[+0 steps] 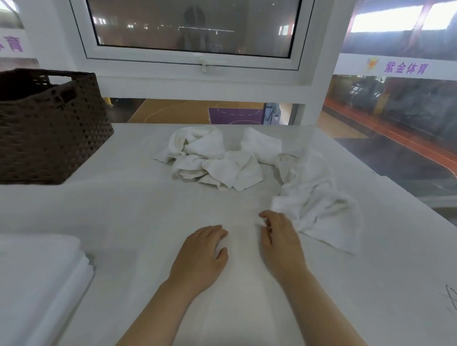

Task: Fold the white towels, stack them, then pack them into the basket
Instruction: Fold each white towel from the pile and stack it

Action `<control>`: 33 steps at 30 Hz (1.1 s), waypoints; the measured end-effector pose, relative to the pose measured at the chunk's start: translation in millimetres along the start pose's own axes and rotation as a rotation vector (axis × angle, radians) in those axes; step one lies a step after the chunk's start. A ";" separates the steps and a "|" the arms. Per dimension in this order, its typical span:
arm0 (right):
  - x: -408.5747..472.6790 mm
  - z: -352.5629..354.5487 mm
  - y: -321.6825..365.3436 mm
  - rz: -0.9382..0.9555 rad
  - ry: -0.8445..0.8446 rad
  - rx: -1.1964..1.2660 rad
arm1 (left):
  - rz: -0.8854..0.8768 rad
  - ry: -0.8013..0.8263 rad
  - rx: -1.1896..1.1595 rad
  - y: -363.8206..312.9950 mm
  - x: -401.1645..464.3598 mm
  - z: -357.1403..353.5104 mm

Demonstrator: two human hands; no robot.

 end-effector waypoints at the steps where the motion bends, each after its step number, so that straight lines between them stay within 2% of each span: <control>1: 1.5 -13.6 16.8 0.081 0.072 0.003 | 0.006 -0.013 -0.058 3.1 0.8 2.8; 3: 3.6 -39.0 44.1 0.230 0.236 -0.006 | 0.028 -0.031 -0.225 12.1 0.0 8.2; 5: 6.1 -54.5 62.7 0.323 0.330 0.000 | 0.023 -0.023 -0.369 18.7 -0.4 11.2; 13: 10.7 -56.4 79.6 0.376 0.345 0.181 | -0.100 -0.052 -0.384 14.1 6.9 22.9; 16: 10.0 -52.9 83.0 0.390 0.328 0.250 | -0.059 -0.121 -0.401 20.7 9.2 28.1; 19: 12.8 -41.6 80.3 0.338 0.230 0.242 | 0.042 -0.242 -0.460 35.0 6.6 35.0; 21: 15.1 -31.1 75.0 0.296 0.130 0.124 | 0.089 -0.307 -0.518 41.0 5.8 37.7; 25: 22.5 -10.6 46.5 0.089 -0.009 -0.062 | 0.186 -0.488 -0.941 65.5 0.3 40.8; 29: 25.3 5.2 17.9 -0.099 -0.036 -0.089 | 0.211 -0.688 -1.203 83.8 -9.7 49.2; 33: 27.7 11.9 12.0 -0.051 -0.030 -0.112 | 0.187 -0.841 -1.470 88.0 -19.5 54.8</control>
Point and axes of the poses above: each hand's wrist, its own x-axis towards the middle knuckle, its own z-axis out of the back of the hand, y = z × x, the point moved 8 cm from there along x, towards the middle knuckle, and after that the axes turned 14 degrees about y, right-handed, at the moved point
